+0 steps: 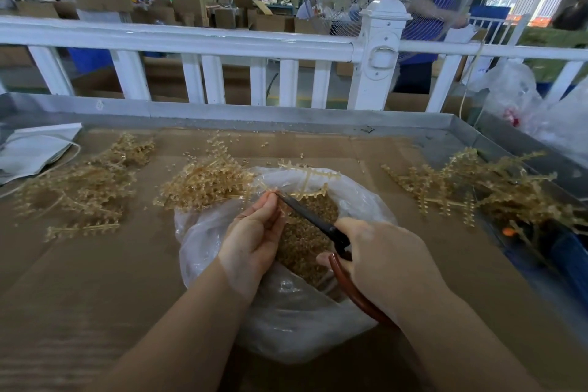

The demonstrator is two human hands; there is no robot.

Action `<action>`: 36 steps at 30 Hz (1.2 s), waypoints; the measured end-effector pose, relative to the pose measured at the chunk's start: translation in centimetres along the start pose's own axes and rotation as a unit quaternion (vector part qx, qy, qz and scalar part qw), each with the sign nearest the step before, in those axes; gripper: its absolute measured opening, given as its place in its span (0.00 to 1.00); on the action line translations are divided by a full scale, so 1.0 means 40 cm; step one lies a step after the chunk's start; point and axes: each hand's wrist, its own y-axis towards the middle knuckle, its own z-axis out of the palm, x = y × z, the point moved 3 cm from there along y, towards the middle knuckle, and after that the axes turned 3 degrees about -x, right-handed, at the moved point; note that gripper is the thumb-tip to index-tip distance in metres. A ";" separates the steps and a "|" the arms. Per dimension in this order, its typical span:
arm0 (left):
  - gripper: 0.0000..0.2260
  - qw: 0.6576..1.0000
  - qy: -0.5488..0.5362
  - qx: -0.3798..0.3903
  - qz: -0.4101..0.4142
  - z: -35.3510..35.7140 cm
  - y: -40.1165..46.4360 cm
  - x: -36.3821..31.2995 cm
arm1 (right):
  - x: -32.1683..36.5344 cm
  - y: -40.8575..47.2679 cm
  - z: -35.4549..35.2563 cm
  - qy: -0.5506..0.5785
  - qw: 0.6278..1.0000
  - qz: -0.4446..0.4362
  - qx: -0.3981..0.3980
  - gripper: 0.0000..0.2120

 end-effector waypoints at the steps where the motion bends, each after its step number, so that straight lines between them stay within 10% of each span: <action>1: 0.07 1.000 0.002 0.000 0.002 0.000 -0.001 0.000 | -0.003 0.000 -0.002 -0.002 1.000 -0.002 0.002 0.18; 36: 0.06 0.999 0.037 0.011 0.039 -0.003 -0.022 0.009 | -0.001 -0.024 0.028 0.176 0.979 0.089 0.041 0.14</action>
